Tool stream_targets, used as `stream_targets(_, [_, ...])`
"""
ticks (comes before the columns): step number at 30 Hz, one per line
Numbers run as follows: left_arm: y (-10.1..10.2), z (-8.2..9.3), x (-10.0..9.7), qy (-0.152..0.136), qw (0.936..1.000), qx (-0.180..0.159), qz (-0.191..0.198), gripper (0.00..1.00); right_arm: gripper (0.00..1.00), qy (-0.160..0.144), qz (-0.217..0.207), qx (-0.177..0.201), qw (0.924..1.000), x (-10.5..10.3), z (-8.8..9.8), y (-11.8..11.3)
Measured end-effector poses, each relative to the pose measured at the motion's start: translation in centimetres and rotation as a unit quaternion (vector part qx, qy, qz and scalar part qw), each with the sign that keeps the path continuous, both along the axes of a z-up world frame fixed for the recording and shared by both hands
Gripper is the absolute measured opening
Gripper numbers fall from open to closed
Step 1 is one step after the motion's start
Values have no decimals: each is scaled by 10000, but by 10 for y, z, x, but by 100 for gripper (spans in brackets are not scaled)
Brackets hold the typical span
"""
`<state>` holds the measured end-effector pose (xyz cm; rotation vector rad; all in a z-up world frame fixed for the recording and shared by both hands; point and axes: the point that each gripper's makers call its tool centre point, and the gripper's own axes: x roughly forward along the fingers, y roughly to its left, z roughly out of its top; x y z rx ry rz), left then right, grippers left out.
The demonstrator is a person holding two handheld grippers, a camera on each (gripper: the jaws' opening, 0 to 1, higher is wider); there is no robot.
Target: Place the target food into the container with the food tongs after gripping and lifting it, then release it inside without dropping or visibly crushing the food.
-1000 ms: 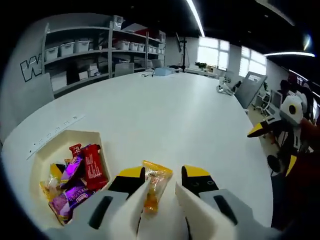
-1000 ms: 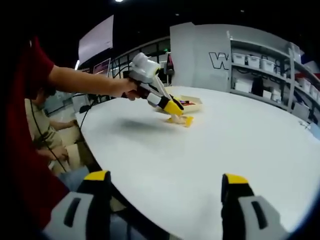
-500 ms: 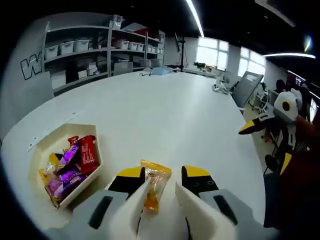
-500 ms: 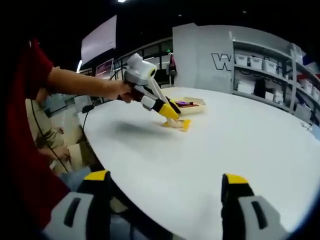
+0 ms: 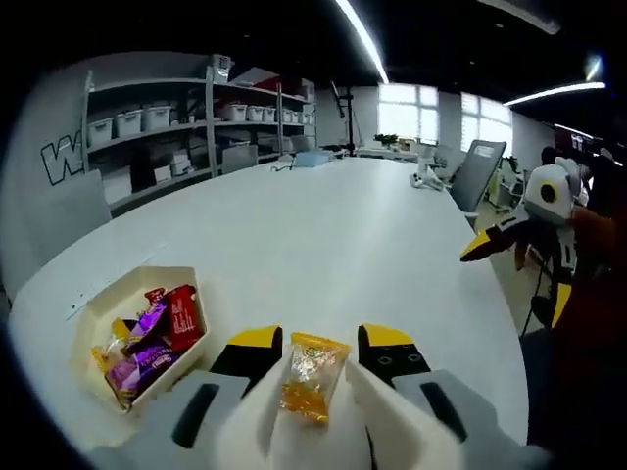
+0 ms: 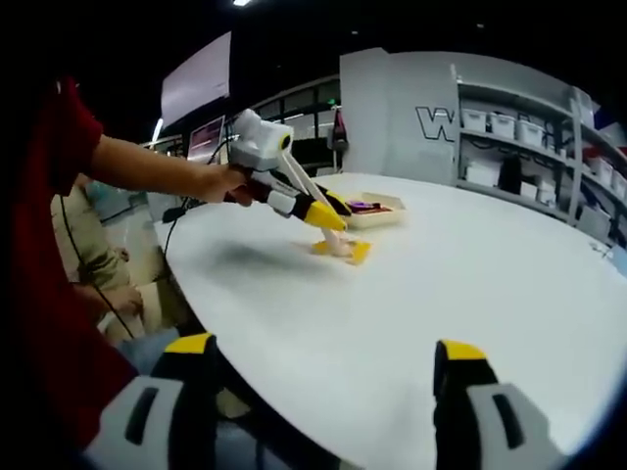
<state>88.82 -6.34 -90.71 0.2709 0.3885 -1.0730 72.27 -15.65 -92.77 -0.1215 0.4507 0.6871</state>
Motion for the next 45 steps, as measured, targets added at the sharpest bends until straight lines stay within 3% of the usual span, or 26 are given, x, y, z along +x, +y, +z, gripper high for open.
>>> stream_targets(14, [-4,-15,8,132,9998,39,-150,30,91,15,-83,25,10000,-3,-1,-4])
stream_targets(23, [-6,-25,8,47,9994,200,-266,30,90,10,-68,-1,10000,-2,-1,-4])
stream_targets(29, [-6,-28,8,120,9994,185,-273,30,90,44,-92,-5,9999,-3,-4,-6])
stream_targets(33, [-5,-29,10,330,9993,103,-155,29,90,30,-83,9,10000,-2,-3,-5])
stream_targets(45, [-6,-30,7,446,9989,123,-97,24,90,54,-62,-43,10000,-2,-4,-4])
